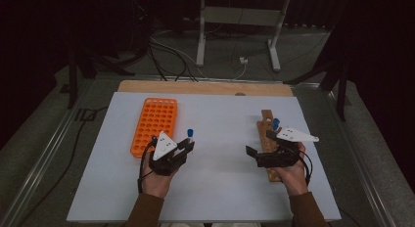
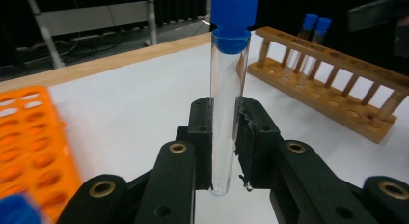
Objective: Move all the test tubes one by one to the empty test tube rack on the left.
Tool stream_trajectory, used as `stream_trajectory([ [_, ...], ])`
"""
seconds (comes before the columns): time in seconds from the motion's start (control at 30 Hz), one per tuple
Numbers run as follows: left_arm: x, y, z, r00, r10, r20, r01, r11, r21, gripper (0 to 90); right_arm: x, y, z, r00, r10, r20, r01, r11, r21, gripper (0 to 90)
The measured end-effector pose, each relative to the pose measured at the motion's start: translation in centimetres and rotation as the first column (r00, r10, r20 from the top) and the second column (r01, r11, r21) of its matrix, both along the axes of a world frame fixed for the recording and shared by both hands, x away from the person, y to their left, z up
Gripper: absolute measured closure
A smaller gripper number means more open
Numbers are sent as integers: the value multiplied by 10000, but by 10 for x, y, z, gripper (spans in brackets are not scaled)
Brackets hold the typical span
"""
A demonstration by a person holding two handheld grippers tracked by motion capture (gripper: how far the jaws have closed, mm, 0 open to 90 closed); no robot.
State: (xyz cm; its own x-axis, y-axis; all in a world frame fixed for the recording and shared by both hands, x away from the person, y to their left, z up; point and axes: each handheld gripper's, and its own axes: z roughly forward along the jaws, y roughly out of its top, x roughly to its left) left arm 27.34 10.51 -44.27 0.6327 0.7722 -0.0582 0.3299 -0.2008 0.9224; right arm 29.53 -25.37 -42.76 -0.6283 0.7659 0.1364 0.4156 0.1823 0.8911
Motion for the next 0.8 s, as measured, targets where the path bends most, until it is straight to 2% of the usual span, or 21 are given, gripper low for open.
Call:
stream_trajectory([
  [0.3, -2, 30, -1, 9971, 765, -50, -765, 9970, -68, 783, 0, -1, 0, 10000, 14, -9, -14, 10000, 24, 0],
  [0.6, -4, 59, 0, 9886, 1507, 40, -1507, 9886, -44, 783, 0, -1, -1, 10000, 49, -48, -48, 10000, 23, 0],
  [0.8, -6, 77, -1, 9828, 1847, -69, -1848, 9826, -184, 782, 0, -1, -1, 10000, 66, -70, -65, 10000, 66, 0],
])
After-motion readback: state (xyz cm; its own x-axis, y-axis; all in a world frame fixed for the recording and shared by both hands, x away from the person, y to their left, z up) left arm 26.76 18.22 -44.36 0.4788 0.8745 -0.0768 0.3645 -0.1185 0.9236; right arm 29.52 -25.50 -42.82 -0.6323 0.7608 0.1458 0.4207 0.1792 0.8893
